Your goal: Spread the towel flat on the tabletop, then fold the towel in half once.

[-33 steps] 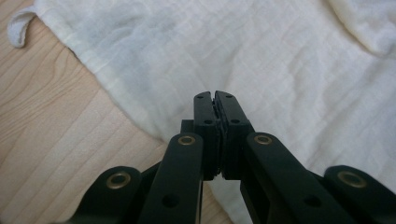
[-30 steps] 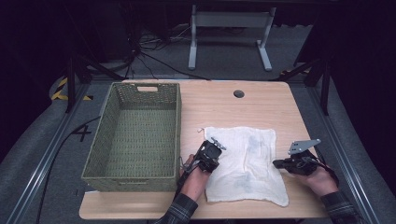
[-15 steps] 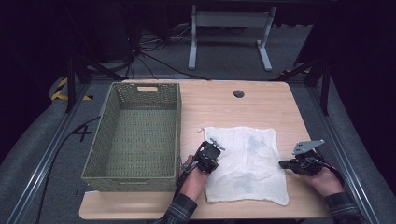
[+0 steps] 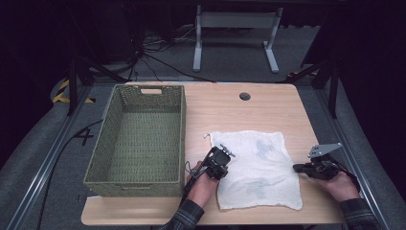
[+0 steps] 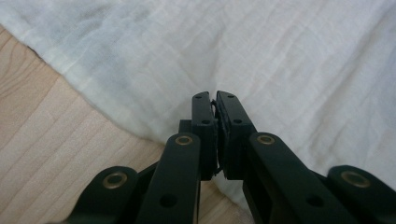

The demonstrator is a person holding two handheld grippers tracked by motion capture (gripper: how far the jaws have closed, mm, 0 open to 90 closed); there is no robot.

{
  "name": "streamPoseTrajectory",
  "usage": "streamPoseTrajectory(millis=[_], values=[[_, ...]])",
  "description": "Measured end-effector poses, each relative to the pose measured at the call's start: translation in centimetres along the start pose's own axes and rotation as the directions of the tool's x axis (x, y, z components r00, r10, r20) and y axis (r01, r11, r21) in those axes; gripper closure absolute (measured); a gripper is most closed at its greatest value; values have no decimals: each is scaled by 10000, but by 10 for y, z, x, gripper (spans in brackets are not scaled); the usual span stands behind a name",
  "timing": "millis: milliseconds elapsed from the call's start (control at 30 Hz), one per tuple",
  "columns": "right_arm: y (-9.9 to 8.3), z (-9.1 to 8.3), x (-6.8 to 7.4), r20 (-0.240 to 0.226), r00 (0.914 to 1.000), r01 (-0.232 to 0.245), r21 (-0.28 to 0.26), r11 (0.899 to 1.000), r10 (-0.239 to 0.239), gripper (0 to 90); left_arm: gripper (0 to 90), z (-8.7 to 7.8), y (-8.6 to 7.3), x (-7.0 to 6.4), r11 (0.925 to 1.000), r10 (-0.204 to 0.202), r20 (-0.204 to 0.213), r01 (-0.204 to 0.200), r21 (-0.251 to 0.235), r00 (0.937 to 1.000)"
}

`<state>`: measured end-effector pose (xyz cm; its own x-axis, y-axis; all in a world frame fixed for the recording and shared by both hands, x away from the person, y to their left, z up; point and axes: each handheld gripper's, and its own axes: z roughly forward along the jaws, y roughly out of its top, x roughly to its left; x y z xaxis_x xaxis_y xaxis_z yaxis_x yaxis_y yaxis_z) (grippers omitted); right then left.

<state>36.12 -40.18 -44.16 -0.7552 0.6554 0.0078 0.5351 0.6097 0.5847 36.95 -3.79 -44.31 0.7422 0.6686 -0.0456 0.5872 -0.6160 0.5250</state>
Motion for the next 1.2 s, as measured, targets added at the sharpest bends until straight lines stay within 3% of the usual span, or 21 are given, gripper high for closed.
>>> streamPoseTrajectory(millis=[233, 433, 600, 667, 767, 833, 900, 1100, 1200], values=[[10, -1, -2, -112, 9999, -64, -486, 9988, 58, 813, 828, -6, 13, 12, 9990, -265, -28, 264, -369, 9996], [23, 1, -8, -69, 9999, -103, -813, 9966, 98, 752, 751, -2, 29, 24, 9987, -344, -463, 326, -391, 9983], [38, 7, -16, 109, 9999, -117, -1025, 9947, 129, 720, 669, 0, 40, 35, 9982, -494, -591, 473, -360, 9970], [45, 12, -21, 135, 9998, -107, -1010, 9948, 121, 712, 660, 0, 42, 40, 9967, -610, -701, 570, -572, 9957], [53, 13, -29, 257, 9995, -158, -1107, 9937, 188, 711, 648, 1, 45, 49, 9937, -944, -907, 883, -684, 9914], [57, 14, -33, 317, 9991, -236, -1248, 9919, 277, 705, 630, 3, 48, 53, 9941, -927, -996, 864, -649, 9907], [63, 15, -39, 459, 9984, -254, -1373, 9902, 319, 705, 622, 3, 51, 56, 9939, -965, -1361, 882, -664, 9860], [73, 18, -54, 800, 9959, -303, -1552, 9874, 431, 707, 623, 8, 63, 72, 9912, -1261, -1706, 1173, -609, 9772], [74, 19, -62, 892, 9942, -450, -1564, 9867, 595, 708, 624, 12, 65, 79, 9892, -1444, -1961, 1363, -541, 9699]])
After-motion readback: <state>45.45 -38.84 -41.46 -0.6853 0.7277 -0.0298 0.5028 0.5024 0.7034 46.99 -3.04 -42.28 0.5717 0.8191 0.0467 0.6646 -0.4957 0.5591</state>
